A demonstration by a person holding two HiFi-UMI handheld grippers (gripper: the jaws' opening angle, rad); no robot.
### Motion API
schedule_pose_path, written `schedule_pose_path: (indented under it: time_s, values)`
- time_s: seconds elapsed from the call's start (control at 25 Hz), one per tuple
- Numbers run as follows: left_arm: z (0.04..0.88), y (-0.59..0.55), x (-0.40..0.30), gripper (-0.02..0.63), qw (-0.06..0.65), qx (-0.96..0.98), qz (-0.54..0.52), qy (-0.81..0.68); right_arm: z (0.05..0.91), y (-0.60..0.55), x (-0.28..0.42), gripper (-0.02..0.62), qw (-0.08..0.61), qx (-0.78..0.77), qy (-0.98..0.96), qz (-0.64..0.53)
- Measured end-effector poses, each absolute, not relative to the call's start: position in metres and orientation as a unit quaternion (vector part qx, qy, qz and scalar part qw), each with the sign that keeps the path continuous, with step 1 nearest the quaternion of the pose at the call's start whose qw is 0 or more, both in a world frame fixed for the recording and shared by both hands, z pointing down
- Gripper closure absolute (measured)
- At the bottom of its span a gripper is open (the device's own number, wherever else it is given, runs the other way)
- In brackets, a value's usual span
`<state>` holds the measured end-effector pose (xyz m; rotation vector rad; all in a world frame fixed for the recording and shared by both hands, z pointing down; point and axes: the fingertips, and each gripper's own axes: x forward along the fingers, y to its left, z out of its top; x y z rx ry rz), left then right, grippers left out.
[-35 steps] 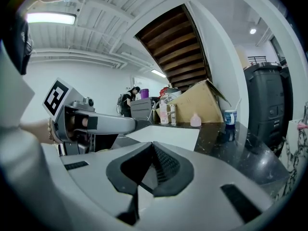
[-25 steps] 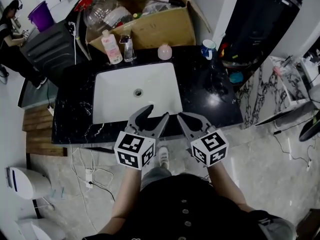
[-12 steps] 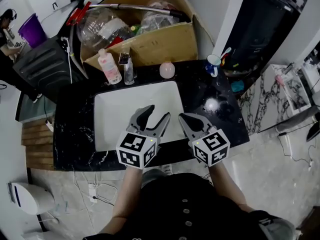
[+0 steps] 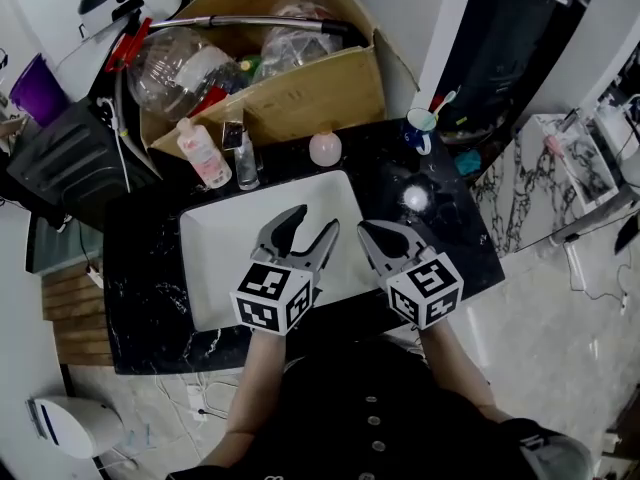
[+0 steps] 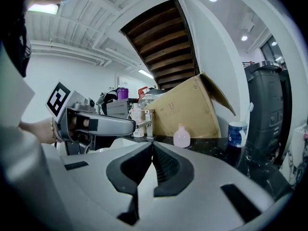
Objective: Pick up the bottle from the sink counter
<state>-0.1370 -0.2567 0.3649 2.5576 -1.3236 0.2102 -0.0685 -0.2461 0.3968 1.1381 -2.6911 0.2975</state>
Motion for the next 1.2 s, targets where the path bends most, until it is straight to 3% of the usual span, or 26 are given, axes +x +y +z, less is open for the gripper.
schedule_pose_path:
  time_s: [1.2]
  values:
    - [0.376, -0.291, -0.121, 0.380, 0.131, 0.863, 0.113, -0.475, 0.402, -0.271, -0.058, 0.591, 0.125, 0.343, -0.924, 0.114]
